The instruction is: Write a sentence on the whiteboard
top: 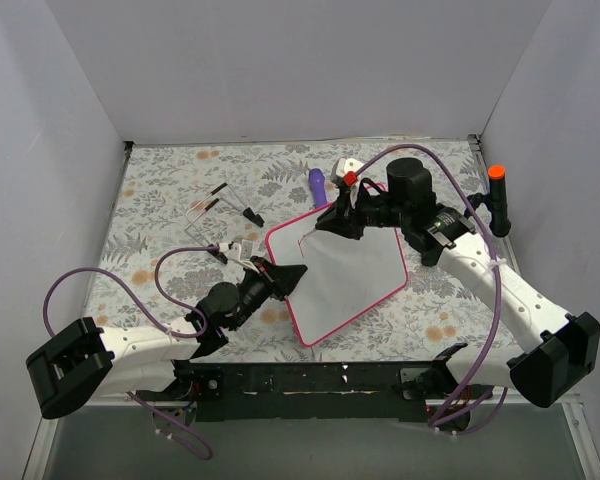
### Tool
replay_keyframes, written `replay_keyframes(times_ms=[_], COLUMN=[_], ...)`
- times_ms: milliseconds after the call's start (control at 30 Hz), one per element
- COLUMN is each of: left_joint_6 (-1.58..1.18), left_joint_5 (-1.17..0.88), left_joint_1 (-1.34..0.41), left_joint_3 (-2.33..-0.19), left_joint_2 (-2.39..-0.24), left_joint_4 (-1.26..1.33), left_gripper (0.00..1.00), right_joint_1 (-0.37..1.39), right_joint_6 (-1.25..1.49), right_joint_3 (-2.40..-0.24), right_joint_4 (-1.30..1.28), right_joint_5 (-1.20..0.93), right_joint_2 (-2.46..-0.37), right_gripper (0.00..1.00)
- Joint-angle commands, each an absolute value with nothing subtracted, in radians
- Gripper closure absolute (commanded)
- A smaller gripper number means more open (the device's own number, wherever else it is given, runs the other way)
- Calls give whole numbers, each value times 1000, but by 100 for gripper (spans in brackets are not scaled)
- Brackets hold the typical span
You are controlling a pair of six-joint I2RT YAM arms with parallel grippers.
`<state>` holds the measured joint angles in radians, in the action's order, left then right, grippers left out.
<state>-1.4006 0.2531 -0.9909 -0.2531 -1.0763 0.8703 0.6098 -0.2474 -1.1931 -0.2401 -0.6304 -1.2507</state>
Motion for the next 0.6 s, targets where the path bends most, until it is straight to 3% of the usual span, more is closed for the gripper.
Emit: replay_keyframes(times_ms=[0, 567], left_joint_6=[-1404, -1401], left_joint_5=[238, 235], left_joint_1=[-996, -996], left_joint_3=[-273, -278], left_joint_2=[-1038, -1042], left_joint_4=[1026, 1031], left_gripper=[100, 100], right_joint_1=[604, 606], right_joint_6=[-285, -302], right_joint_3=[-1166, -1098], right_joint_4=[-239, -281], right_joint_5=[-601, -679], right_joint_2=[-1213, -1167], right_gripper=[99, 99])
